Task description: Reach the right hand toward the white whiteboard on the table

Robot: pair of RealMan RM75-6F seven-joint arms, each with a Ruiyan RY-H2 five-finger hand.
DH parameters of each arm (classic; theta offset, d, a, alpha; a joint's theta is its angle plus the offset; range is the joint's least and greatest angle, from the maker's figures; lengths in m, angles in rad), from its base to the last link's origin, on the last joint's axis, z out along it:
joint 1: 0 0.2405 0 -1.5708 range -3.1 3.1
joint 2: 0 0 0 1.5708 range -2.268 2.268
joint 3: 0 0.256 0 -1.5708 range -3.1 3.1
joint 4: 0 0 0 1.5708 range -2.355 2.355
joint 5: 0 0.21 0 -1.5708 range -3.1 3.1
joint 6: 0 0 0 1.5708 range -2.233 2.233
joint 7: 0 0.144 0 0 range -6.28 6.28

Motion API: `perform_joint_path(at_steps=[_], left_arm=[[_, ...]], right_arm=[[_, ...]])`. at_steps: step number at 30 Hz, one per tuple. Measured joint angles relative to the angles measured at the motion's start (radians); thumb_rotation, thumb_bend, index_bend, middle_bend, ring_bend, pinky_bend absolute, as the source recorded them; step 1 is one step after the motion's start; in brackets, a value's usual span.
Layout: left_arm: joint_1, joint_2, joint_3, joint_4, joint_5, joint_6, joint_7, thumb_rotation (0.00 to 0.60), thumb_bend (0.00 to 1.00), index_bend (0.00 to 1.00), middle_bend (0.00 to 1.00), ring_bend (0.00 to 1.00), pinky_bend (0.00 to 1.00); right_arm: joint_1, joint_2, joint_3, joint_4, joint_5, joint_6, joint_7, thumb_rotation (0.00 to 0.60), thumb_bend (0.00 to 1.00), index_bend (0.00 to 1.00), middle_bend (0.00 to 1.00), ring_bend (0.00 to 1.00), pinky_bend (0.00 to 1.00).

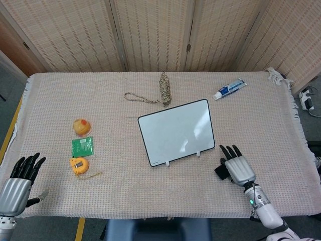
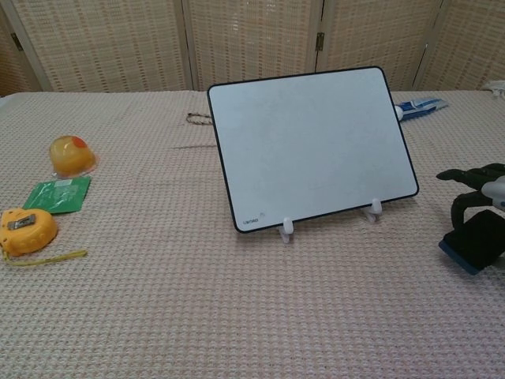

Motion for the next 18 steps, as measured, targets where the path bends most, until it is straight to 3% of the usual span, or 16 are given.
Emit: perform_joint_path(at_steps=[5,10,18], left_arm=[[0.000,0.001,0.001,-0.003,0.002,-0.001,0.002,0.600,0.21,0.00,0.00,0.00,0.00],[0.001,0.004,0.003,-0.006,0.006,0.002,-0.003,0.600,0.21,0.00,0.00,0.00,0.00],[0.001,0.009,0.008,-0.007,0.018,0.005,-0.015,0.600,0.21,0.00,0.00,0.00,0.00]], right_arm=[[-0.005,-0.022,0.022,0.000,-0.073,0.094,0.019,0.600,0.31,0.55,0.00,0.06,0.00],[0.024,-0.103,0.076,0.017,-0.126,0.151,-0.038,0.600,0.31,0.55,0.00,0.05,0.00],[0.117,-0.274,0.179,0.175,-0.139,0.173,-0.087,0.600,0.31,0.55,0.00,0.05,0.00]])
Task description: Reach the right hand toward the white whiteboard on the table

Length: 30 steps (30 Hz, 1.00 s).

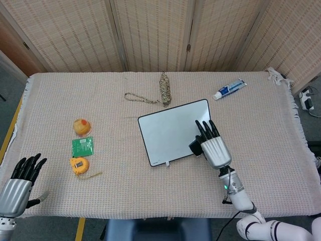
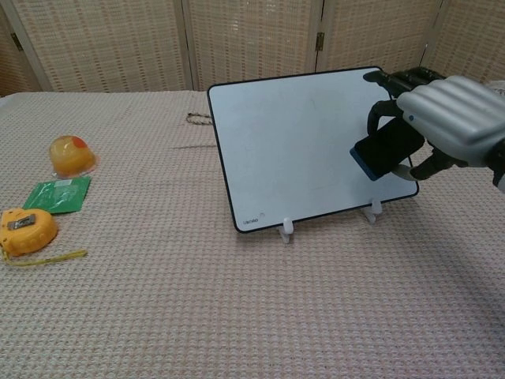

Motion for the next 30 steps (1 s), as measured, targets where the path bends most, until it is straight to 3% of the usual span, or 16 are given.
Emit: perform_joint_path(at_steps=[6,11,15,19,26,30], left_arm=[[0.001,0.007,-0.002,0.000,-0.003,0.004,-0.023,0.600,0.21,0.00,0.00,0.00,0.00],[0.001,0.011,-0.002,0.000,-0.002,0.005,-0.035,0.600,0.21,0.00,0.00,0.00,0.00],[-0.001,0.012,-0.003,0.000,-0.003,0.004,-0.039,0.600,0.21,0.00,0.00,0.00,0.00],[-0.003,0.013,-0.005,-0.001,-0.008,-0.001,-0.037,0.600,0.21,0.00,0.00,0.00,0.00],[0.000,0.014,-0.006,-0.003,-0.008,0.005,-0.036,0.600,0.21,0.00,0.00,0.00,0.00],[0.001,0.014,-0.008,-0.003,-0.014,0.004,-0.036,0.600,0.21,0.00,0.00,0.00,0.00]], right_arm=[[0.061,-0.099,0.050,0.161,-0.004,0.011,0.051,0.600,0.31,0.54,0.00,0.04,0.00],[0.109,-0.168,0.074,0.291,-0.008,0.011,0.138,0.600,0.31,0.46,0.00,0.03,0.00],[0.151,-0.214,0.087,0.364,0.001,-0.009,0.189,0.600,0.31,0.24,0.00,0.01,0.00],[0.160,-0.215,0.090,0.361,0.016,-0.023,0.193,0.600,0.31,0.02,0.00,0.00,0.00],[0.139,-0.175,0.075,0.298,0.030,-0.023,0.197,0.600,0.32,0.00,0.00,0.00,0.00],[0.091,-0.087,0.043,0.152,0.041,-0.022,0.195,0.600,0.32,0.00,0.00,0.00,0.00]])
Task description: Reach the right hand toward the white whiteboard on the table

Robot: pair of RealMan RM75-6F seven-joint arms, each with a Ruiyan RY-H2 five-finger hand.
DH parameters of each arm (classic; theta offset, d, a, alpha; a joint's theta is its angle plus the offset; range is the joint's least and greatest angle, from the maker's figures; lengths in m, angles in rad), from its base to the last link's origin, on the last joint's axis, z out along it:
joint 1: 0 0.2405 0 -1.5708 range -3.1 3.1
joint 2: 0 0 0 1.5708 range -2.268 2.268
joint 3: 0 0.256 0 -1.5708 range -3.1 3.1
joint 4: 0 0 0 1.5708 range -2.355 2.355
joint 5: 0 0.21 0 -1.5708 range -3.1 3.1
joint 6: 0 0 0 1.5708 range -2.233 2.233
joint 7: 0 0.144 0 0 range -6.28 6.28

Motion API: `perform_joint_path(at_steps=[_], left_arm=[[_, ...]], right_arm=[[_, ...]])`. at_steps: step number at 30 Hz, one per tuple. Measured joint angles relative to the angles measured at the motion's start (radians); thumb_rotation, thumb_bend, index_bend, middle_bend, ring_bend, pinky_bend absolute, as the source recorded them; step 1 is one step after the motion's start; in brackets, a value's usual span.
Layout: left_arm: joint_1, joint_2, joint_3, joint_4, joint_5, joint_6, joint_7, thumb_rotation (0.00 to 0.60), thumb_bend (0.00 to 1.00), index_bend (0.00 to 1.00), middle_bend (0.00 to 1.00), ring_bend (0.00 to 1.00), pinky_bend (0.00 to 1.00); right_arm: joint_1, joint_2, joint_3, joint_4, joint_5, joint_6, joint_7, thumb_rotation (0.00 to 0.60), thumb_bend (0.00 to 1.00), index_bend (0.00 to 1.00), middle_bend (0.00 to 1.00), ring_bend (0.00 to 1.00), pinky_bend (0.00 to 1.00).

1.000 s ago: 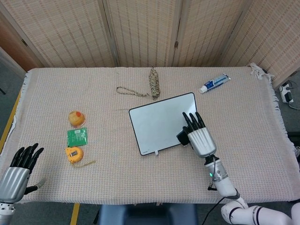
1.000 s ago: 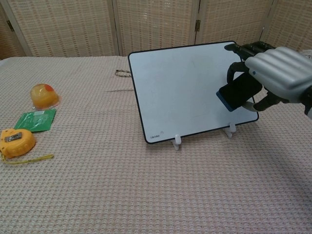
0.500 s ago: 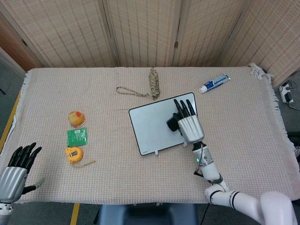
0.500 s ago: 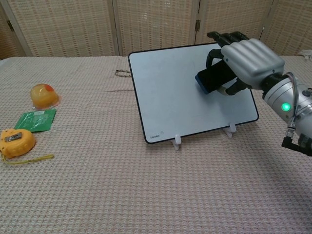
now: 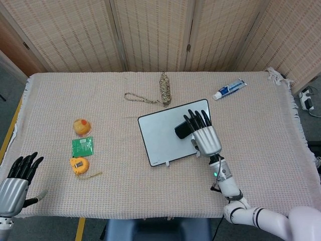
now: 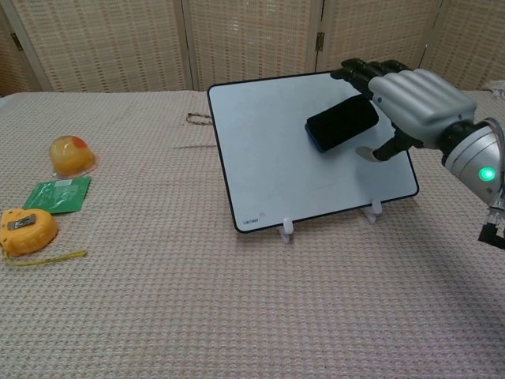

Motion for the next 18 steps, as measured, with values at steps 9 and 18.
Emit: perform_joint_path(at_steps=[9,18], left_arm=[[0.002,-0.010,-0.002,-0.005,-0.005,-0.004,0.044,0.600,0.21,0.00,0.00,0.00,0.00],[0.008,-0.028,0.005,-0.005,0.008,-0.002,0.100,0.600,0.21,0.00,0.00,0.00,0.00]], right_arm=[[-0.207,0.425,-0.171,-0.490,0.026,0.049,-0.027,0.600,0.31,0.00,0.00,0.00,0.00],[-0.423,0.534,-0.309,-0.488,-0.024,0.219,0.049,0.600,0.31,0.00,0.00,0.00,0.00]])
